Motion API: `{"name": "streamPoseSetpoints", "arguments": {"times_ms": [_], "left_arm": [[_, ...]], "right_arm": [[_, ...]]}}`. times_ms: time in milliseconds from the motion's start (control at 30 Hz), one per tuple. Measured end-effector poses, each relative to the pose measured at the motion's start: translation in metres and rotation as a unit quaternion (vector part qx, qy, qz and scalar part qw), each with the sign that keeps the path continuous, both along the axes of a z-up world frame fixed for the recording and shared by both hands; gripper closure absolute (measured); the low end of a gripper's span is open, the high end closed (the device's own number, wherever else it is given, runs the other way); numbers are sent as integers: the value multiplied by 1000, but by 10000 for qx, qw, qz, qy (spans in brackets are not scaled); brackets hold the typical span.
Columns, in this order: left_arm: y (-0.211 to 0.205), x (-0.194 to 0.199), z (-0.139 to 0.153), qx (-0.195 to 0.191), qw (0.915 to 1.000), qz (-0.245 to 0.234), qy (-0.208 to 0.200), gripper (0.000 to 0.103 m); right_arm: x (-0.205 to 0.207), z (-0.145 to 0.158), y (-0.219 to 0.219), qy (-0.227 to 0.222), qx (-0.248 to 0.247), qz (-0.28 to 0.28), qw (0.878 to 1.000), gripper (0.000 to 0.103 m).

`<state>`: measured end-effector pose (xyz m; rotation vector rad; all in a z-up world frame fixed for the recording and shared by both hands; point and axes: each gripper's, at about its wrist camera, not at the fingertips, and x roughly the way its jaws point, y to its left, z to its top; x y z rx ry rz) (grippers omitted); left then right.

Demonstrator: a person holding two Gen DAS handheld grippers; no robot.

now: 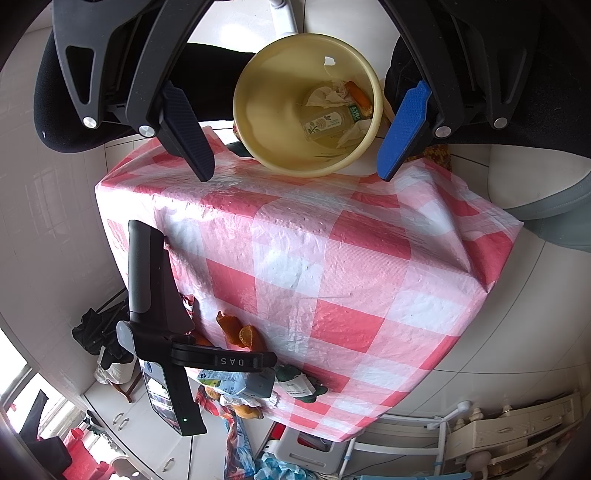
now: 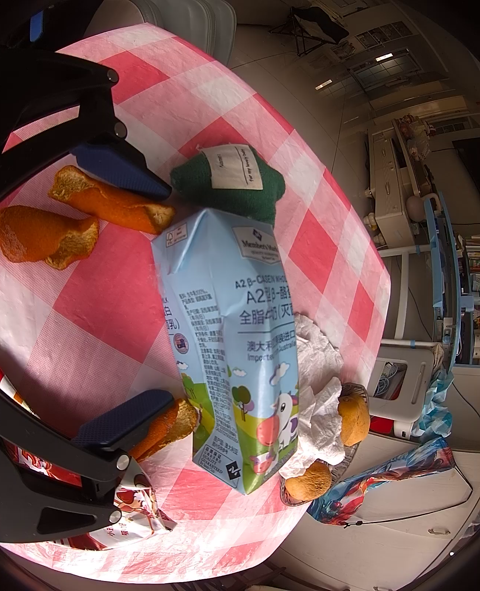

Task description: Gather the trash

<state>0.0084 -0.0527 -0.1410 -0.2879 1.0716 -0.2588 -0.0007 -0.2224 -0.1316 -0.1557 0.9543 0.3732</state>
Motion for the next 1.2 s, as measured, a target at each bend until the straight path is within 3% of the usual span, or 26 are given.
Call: {"name": "streamPoseSetpoints", "arguments": {"times_ms": [1200], "left_arm": [[-1, -1, -1, 6, 10000, -23, 5, 17]], "right_arm": [[1, -1, 0, 0, 0, -1, 10000, 5]]}}
